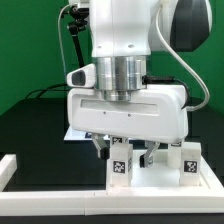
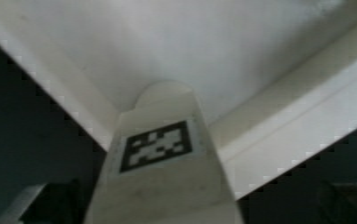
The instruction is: Assemble square table
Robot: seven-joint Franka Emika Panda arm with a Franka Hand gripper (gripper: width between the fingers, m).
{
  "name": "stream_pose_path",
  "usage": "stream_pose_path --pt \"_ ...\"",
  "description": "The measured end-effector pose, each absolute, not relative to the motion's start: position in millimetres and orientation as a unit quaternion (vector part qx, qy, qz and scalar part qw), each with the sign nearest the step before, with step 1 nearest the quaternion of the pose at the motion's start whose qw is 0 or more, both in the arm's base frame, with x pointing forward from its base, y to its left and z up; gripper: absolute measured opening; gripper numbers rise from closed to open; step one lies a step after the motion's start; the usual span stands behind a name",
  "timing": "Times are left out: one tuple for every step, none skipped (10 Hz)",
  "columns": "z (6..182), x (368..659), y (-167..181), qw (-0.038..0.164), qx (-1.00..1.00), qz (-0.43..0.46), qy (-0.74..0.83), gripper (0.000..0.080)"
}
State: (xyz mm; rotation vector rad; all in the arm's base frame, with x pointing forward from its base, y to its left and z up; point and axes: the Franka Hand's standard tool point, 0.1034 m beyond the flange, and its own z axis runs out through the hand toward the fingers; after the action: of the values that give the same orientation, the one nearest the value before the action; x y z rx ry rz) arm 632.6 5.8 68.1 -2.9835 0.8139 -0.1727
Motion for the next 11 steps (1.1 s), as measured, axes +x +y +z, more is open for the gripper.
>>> stream_pose_path --pt "67.9 632.6 5.9 0.023 -0.959 -0.056 0.278 0.0649" --pt "67.8 632.6 5.4 0.023 -0.959 -0.056 0.278 0.0556" --pt "67.8 632.6 5.5 0.024 -0.954 -0.055 0.293 0.0556" --pt "67.5 632.5 5.4 0.027 -0.941 -0.054 0.333 0.0336" --pt "66.9 631.5 1.9 0.027 -0.926 -0.052 0.374 0.0295" --pt "66.7 631.3 1.5 0.028 -0.918 -0.052 0.392 0.0295" --pt "66.5 630.9 0.4 0.029 -0.903 -0.05 0.426 0.0295" --pt "66.4 630.7 -0.3 0.03 -0.893 -0.05 0.446 0.0295" --pt "66.3 629.2 -1.7 0.031 -0.859 -0.042 0.509 0.0295" --pt "65.9 628.8 -3.3 0.033 -0.823 -0.036 0.566 0.0295" --pt "65.8 627.7 -3.9 0.034 -0.784 -0.031 0.619 0.0295"
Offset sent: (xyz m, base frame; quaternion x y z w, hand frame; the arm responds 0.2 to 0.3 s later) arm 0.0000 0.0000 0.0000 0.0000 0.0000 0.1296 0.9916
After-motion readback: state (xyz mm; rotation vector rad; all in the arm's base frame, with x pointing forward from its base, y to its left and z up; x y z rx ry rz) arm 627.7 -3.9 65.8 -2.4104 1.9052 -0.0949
